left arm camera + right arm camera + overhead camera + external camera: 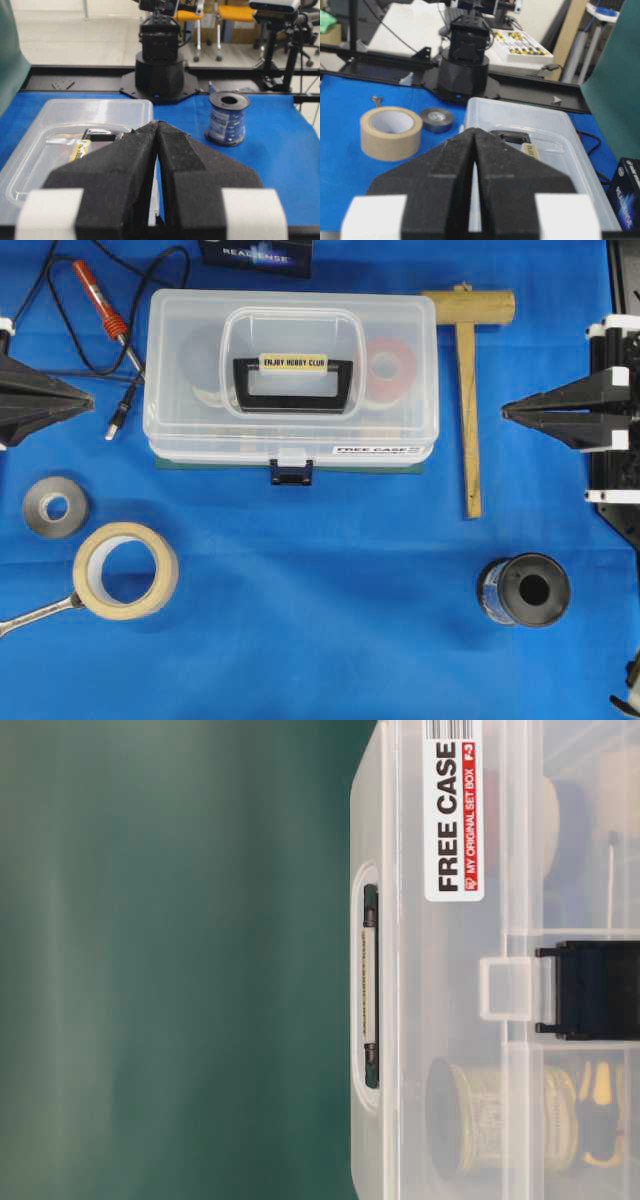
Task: Open the tool box with both arms.
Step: 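Move both grippers inward to the left and right sides of the clear lid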
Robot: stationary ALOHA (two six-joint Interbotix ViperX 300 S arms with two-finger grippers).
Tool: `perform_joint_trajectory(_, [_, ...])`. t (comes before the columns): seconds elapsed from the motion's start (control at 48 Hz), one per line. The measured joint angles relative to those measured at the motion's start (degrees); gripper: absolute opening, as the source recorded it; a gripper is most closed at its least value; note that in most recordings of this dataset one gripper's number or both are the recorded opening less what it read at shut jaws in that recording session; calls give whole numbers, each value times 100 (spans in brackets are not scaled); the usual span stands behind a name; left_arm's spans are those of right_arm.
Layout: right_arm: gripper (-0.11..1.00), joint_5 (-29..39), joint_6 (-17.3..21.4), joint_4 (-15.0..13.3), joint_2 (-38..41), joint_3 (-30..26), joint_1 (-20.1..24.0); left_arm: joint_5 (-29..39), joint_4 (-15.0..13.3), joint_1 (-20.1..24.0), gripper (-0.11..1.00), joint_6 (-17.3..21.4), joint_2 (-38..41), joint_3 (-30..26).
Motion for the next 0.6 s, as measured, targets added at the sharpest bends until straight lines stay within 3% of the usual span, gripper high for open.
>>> perform_joint_trajectory(0.104, [0,123,26,0,26,-44,-53,325,-114,9,0,97,26,18])
perform_joint_trajectory(0.271, [0,967,35,0,123,-290,-396,721,-149,167,0,176,35,18])
perform_joint_trajectory(0.521, [1,1872,193,123,510,-369,-844,1441,-158,642,2,176,53,44])
perform_joint_trajectory(0.604, [16,2004,290,123,615,-369,-967,1644,-158,844,15,176,53,97])
